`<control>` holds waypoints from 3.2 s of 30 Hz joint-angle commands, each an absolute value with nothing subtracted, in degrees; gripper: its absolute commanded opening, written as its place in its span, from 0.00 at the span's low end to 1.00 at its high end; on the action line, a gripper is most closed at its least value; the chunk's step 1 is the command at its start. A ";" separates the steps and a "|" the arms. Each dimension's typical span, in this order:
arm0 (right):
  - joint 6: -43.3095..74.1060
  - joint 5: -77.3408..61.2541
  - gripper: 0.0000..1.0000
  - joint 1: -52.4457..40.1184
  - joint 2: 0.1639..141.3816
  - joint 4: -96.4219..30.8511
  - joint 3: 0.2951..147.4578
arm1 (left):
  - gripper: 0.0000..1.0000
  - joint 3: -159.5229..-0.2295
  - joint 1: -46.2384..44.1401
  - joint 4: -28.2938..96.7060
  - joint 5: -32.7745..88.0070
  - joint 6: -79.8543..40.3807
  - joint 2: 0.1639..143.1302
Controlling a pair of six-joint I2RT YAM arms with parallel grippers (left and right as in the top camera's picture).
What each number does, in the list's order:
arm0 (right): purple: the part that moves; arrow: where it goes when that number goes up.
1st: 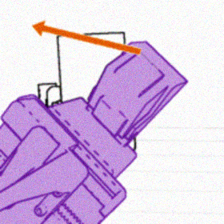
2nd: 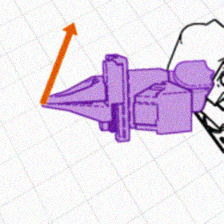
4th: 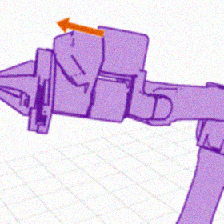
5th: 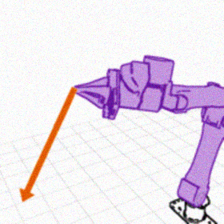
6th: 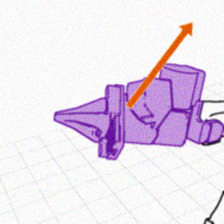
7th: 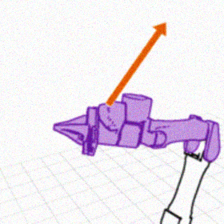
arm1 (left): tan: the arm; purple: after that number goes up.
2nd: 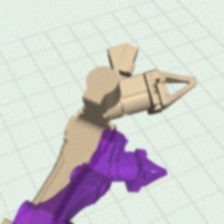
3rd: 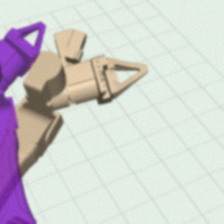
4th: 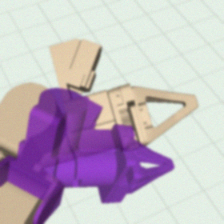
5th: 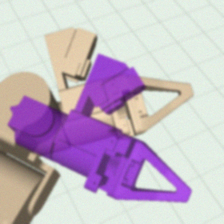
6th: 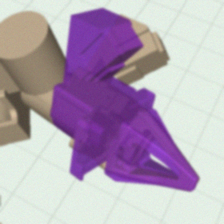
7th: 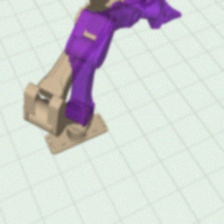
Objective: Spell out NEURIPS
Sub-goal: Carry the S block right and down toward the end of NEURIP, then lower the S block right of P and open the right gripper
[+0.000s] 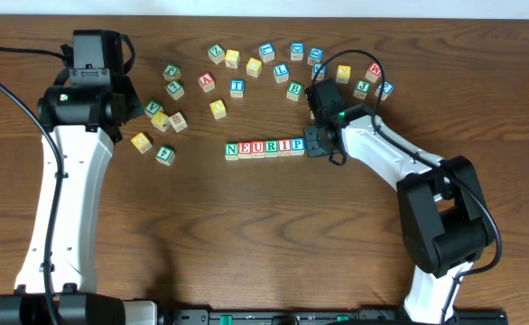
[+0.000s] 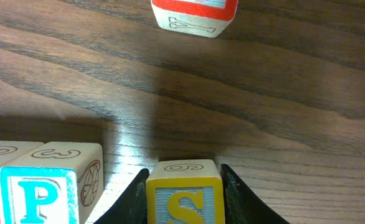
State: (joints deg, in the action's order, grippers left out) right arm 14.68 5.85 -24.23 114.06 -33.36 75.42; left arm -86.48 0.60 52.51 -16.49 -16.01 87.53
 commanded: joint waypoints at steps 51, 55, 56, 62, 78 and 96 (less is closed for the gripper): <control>17.34 -3.40 0.45 -15.51 101.38 -52.80 81.89 | 0.55 -86.46 0.73 52.49 -11.86 -15.53 86.91; 17.74 -3.40 0.41 -15.53 101.38 -52.62 80.42 | 0.55 -86.46 0.73 52.25 -10.94 -16.40 86.91; 18.00 -3.40 0.38 -15.53 101.38 -52.58 80.05 | 0.55 -86.46 0.73 52.18 -10.92 -16.62 86.91; 18.39 -3.64 0.15 -16.40 101.38 -51.03 77.25 | 0.55 -86.46 0.73 51.72 -10.92 -16.78 86.91; 21.26 -4.29 0.07 -19.03 101.38 -42.92 67.96 | 0.55 -86.46 0.73 51.57 -10.92 -16.78 86.91; 21.19 -7.01 0.05 -19.18 106.52 -38.83 67.81 | 0.55 -86.46 0.73 51.55 -10.92 -16.80 88.73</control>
